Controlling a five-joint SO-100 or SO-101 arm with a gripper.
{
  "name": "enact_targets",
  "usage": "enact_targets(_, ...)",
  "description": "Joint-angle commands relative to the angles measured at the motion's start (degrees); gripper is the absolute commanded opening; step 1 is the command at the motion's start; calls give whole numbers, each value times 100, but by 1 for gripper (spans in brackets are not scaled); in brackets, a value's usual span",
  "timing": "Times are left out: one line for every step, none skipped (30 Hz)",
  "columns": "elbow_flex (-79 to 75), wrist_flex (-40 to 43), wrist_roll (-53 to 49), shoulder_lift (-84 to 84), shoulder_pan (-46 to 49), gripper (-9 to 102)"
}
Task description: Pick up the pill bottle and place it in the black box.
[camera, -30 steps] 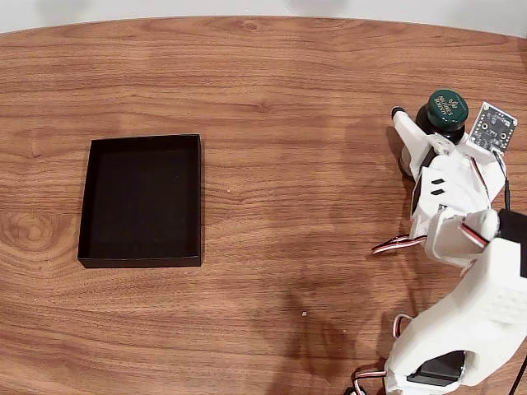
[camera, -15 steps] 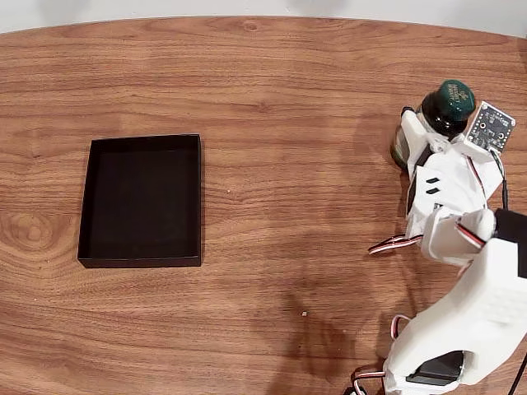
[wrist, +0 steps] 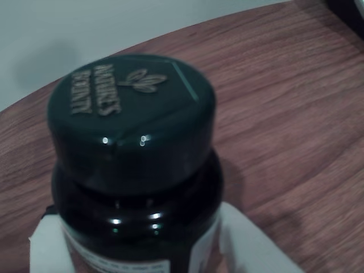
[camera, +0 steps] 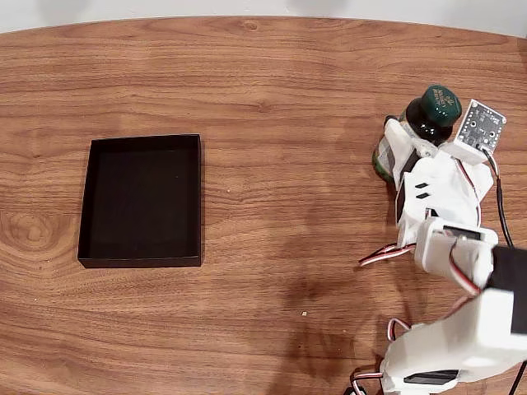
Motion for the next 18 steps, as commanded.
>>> enact_targets(97,202,-62,1248,-211,20)
enact_targets(176,220,-62,1424,-299,20)
enact_targets(255,229,-35,1582,-369,20)
enact_targets(325,229,0,1731,-457,20)
enact_targets(396,229,35,1863,-545,20)
enact_targets(466,229,79,1995,-633,20)
enact_targets(536,229,114,2118,-729,20)
enact_targets(598,229,149,2241,-817,20)
enact_targets(668,237,176,2373,-914,20)
enact_targets(729,246,176,2514,-1020,20)
enact_targets(773,290,176,2654,-1125,20)
enact_targets(791,325,176,2786,-1239,20)
enact_targets(800,387,167,2918,-1362,20)
enact_targets(800,475,167,3059,-1485,20)
enact_targets(782,589,167,3190,-1617,20)
enact_targets(756,721,167,3340,-1749,20)
enact_targets(721,888,167,3489,-1881,20)
enact_targets(677,1116,185,3656,-2021,20)
